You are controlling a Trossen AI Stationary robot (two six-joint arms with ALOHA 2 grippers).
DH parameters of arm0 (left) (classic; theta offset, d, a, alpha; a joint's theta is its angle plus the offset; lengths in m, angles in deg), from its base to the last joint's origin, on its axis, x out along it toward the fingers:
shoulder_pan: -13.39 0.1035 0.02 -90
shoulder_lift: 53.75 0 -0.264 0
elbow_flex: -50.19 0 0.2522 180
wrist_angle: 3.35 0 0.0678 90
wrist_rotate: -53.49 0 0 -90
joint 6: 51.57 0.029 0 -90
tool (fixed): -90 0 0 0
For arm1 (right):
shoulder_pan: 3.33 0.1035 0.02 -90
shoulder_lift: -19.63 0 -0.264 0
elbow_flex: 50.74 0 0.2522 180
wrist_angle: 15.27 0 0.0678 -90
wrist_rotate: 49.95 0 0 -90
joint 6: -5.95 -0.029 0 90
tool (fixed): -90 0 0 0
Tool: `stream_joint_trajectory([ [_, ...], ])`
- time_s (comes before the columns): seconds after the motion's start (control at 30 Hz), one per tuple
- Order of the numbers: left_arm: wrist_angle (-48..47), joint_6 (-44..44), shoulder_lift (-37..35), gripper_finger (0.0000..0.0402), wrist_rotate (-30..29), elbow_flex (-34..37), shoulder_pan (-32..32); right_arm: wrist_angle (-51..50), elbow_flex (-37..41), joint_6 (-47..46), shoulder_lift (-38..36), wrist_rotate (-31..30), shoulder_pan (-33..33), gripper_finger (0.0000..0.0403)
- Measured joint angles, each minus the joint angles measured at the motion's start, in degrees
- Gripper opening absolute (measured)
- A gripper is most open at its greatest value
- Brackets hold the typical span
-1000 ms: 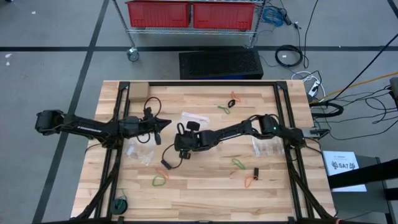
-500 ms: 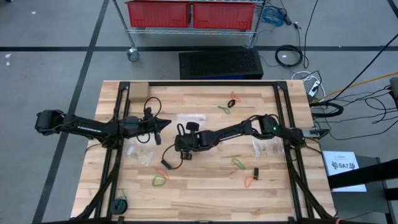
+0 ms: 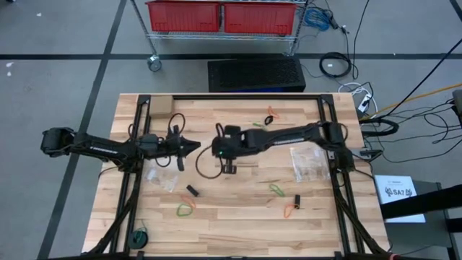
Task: Sort rubber bands
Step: Open the top left transparent zip bag
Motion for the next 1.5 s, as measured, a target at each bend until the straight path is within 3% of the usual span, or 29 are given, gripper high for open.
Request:
stream_joint_trajectory([
  [0.17, -0.13, -1.71, 0.23, 0.0120, 5.49, -1.24, -0.41, 4.50, 0.00, 1.05, -2.66, 4.89, -0.59, 0.0000],
  [0.3, -0.96, -0.39, 2.45, 0.0145, 5.78, -3.84, -2.50, 6.72, 0.00, 2.24, -2.31, 7.38, -0.61, 0.0000],
  [0.47, -3.65, 1.50, 5.53, 0.0148, 5.55, -6.09, -4.59, 6.76, 0.00, 2.27, -2.35, 7.21, -0.63, 0.0000],
  [0.67, -4.32, 2.34, 8.69, 0.0148, -0.10, -6.71, -5.01, 6.75, 0.00, 2.27, -2.44, 7.18, -0.59, 0.0000],
  [1.0, -5.80, 2.71, 9.29, 0.0147, -1.88, -6.71, -5.01, 6.71, 0.00, 2.23, -2.46, 7.09, -0.59, 0.0000],
  [1.17, -6.19, 2.75, 9.29, 0.0112, -1.91, -6.71, -5.01, 6.79, 0.00, 2.23, -2.50, 6.99, -0.59, 0.0000],
  [1.37, -6.29, 5.80, 9.29, 0.0017, -2.15, -6.71, -5.00, 7.04, 0.00, 2.21, -2.55, 6.97, -0.59, 0.0000],
  [1.5, -6.21, 6.21, 9.29, 0.0006, -2.90, -6.71, -5.01, 6.73, 0.00, 2.24, -2.55, 6.99, -0.59, 0.0000],
])
